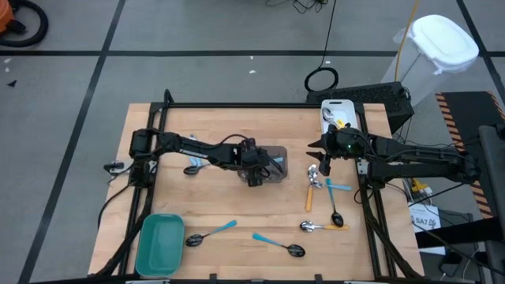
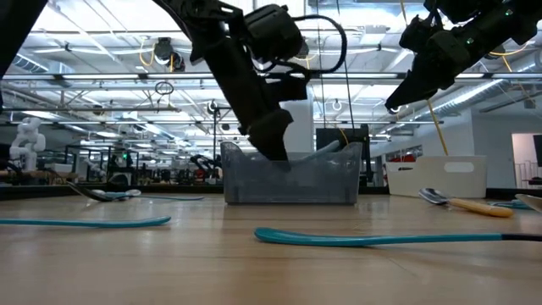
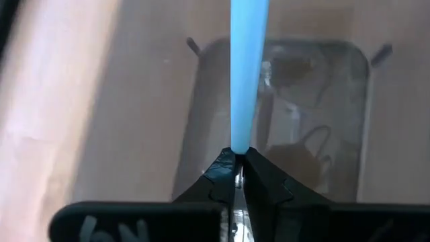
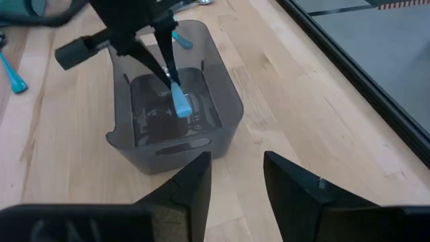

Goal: Sort silverware by color (type)
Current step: Put the bottom left light blue spoon into the black bin

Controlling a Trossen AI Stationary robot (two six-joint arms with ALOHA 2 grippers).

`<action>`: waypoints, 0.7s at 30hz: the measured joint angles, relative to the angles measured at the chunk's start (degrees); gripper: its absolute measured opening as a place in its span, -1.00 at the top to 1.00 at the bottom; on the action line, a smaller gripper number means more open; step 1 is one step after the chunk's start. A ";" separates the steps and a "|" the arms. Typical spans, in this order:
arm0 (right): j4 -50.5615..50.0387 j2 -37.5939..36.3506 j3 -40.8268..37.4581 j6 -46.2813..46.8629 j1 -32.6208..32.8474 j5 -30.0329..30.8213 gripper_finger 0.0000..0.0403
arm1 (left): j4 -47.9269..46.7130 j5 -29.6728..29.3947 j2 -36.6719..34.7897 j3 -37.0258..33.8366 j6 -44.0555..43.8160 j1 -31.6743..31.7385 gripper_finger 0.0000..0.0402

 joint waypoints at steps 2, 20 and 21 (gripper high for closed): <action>0.05 -0.02 0.00 0.02 0.00 0.01 0.34 | 0.72 0.34 0.78 0.00 -0.64 0.13 0.83; -0.13 0.00 0.00 -0.11 0.00 0.01 0.34 | 0.12 4.37 0.97 -0.01 -4.39 0.85 0.77; -0.13 0.01 0.00 -0.11 0.00 0.01 0.34 | 0.10 4.78 0.97 -0.01 -4.40 0.84 0.77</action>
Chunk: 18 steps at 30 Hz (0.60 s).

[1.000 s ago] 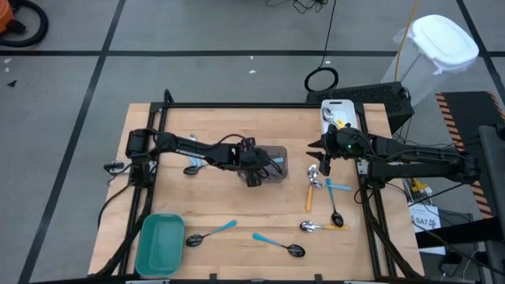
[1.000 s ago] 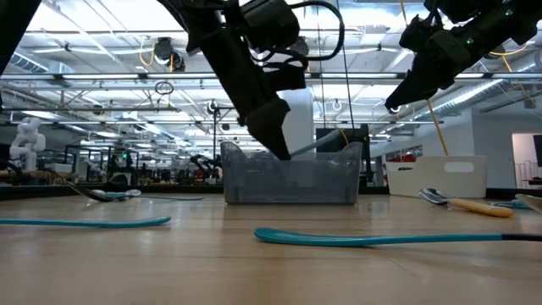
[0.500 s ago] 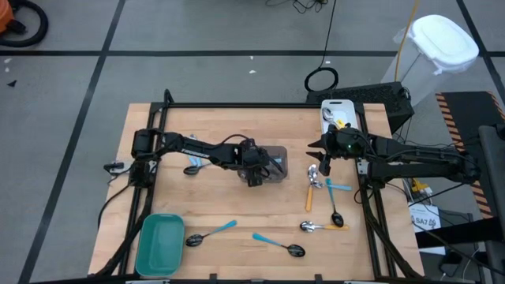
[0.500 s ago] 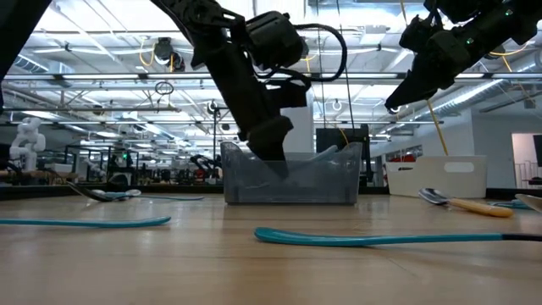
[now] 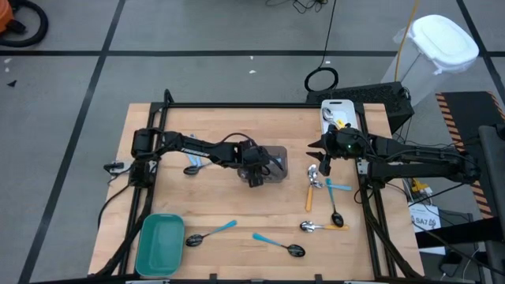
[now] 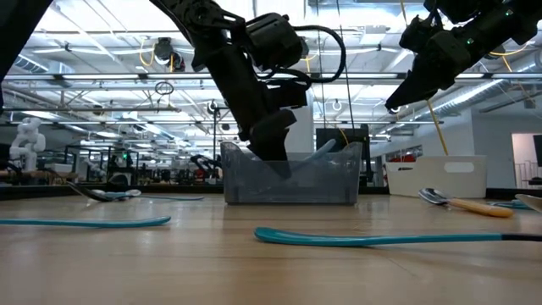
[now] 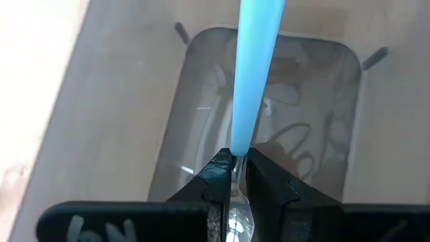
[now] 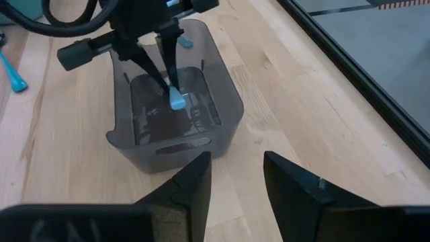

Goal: Sort silverware by color (type)
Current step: Put the bottom left light blue spoon into the black bin

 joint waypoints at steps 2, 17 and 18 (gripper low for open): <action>0.00 0.00 0.00 0.00 0.00 0.00 0.34 | 0.02 1.04 0.00 0.00 0.00 -0.04 0.77; 0.00 0.00 0.00 -0.01 0.00 0.00 0.34 | 0.01 1.88 0.00 0.00 -0.39 0.12 0.77; 0.00 0.00 0.00 -0.01 0.00 0.00 0.34 | 0.01 1.88 0.00 0.00 -0.39 0.12 0.77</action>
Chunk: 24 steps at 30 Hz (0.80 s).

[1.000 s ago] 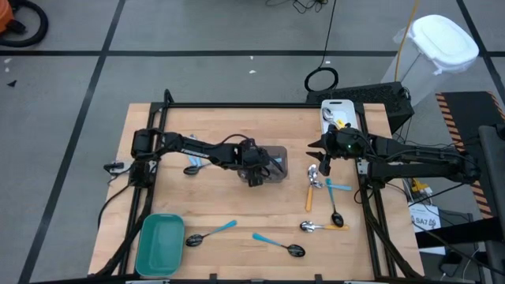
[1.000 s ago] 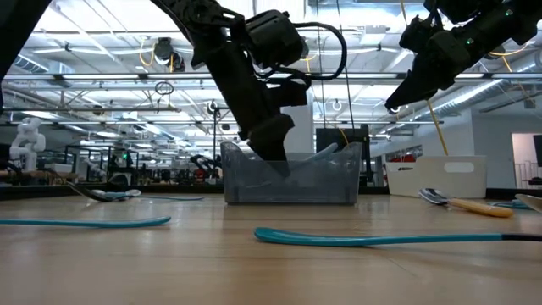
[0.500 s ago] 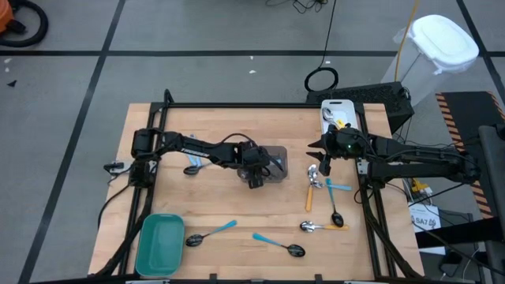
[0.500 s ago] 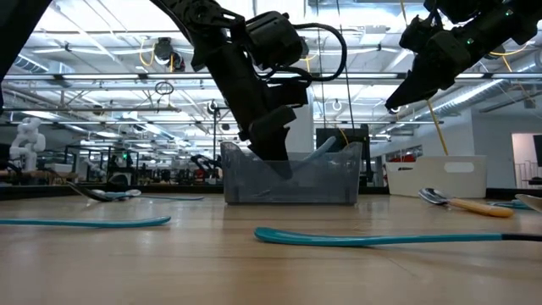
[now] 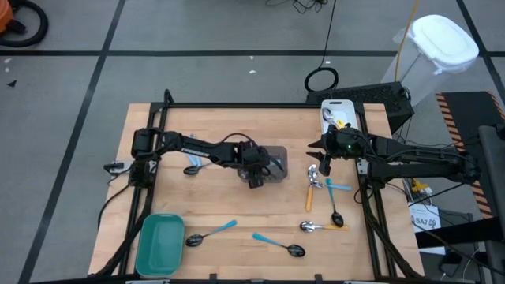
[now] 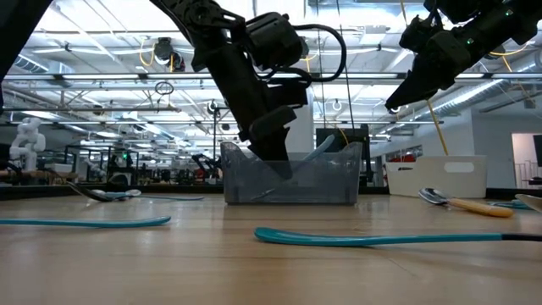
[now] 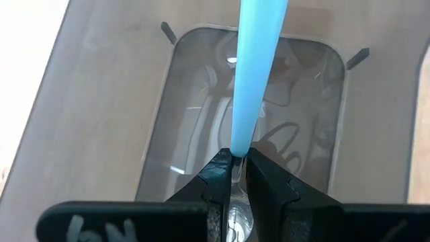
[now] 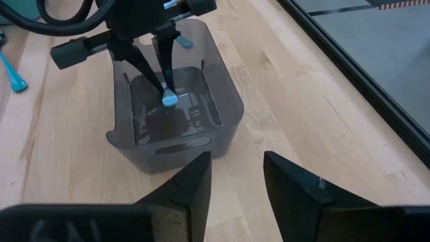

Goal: Sort silverware by color (type)
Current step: Put the bottom left light blue spoon into the black bin, then put the top right light blue spoon into the black bin

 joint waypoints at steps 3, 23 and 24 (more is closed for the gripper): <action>0.00 0.00 0.00 -0.02 0.00 0.00 0.34 | 0.01 0.00 0.00 0.00 -0.02 0.02 0.76; 0.02 0.00 0.00 -0.47 0.02 0.02 0.34 | 2.28 -2.40 -1.32 0.04 -1.29 -0.24 0.22; 0.02 -0.01 0.00 -0.47 0.02 0.02 0.34 | 2.92 -2.41 -1.88 0.07 -1.35 -0.41 0.22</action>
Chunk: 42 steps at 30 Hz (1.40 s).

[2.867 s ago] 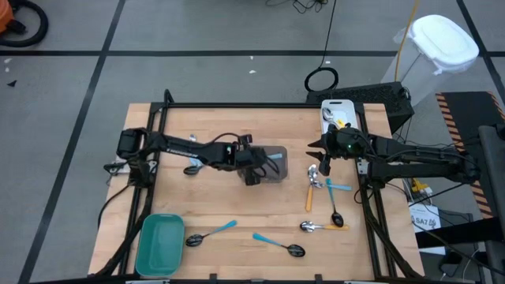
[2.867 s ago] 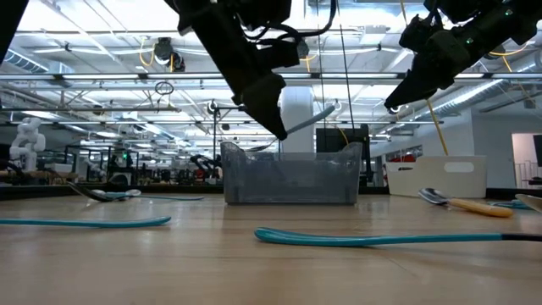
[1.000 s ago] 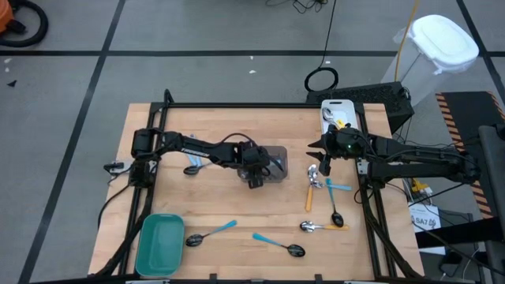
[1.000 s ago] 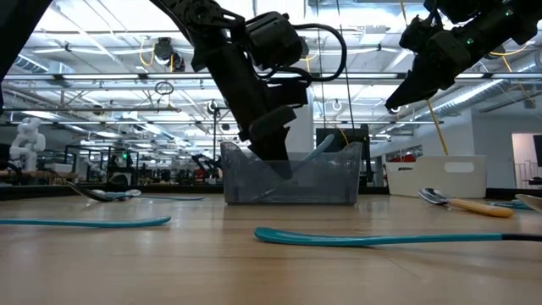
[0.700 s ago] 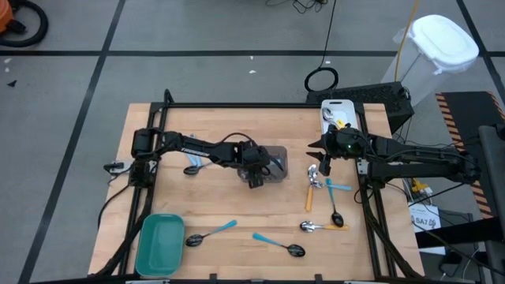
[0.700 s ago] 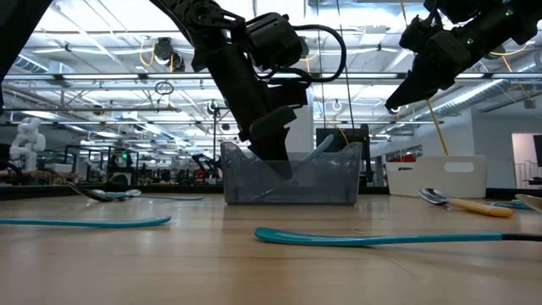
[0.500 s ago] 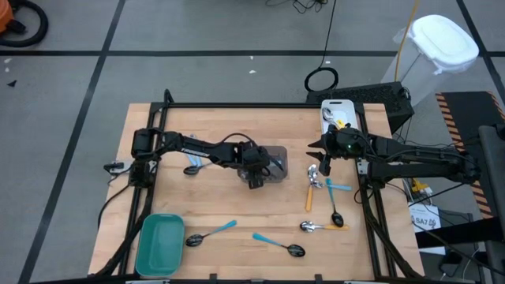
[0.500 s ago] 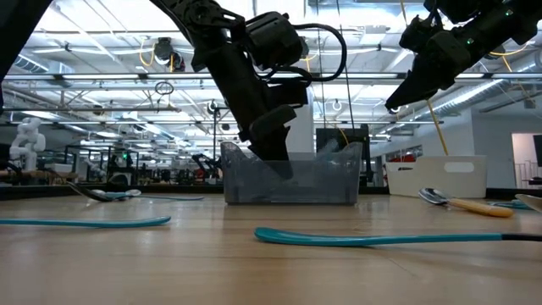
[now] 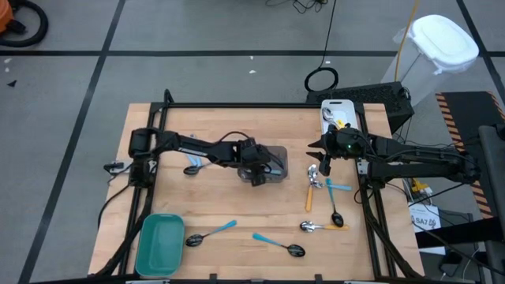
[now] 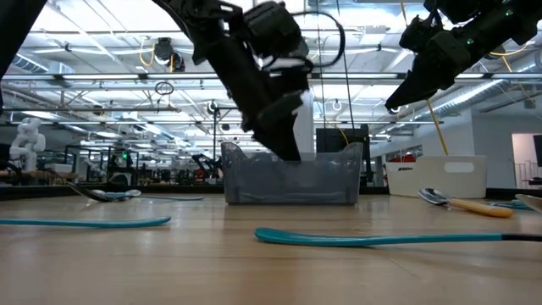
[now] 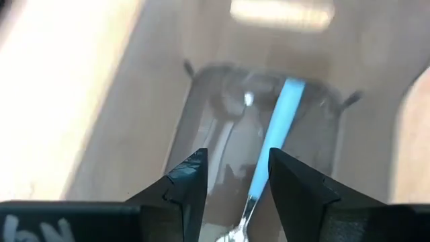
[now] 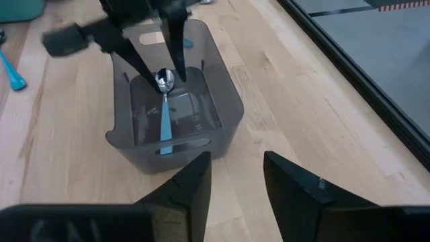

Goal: Sort silverware by color (type)
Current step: Put the top right light blue spoon into the black bin

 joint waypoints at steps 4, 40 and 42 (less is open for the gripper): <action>0.01 -0.01 0.00 0.00 0.00 0.00 0.34 | -0.32 -0.01 -3.14 0.02 -0.16 -0.88 0.22; -1.75 0.05 0.00 -0.59 0.00 0.02 0.34 | -43.91 -6.87 -20.57 -2.12 12.90 10.75 0.22; -1.73 0.05 0.00 -1.13 0.00 0.02 0.34 | -44.36 -5.85 -20.52 -4.17 13.90 13.40 0.22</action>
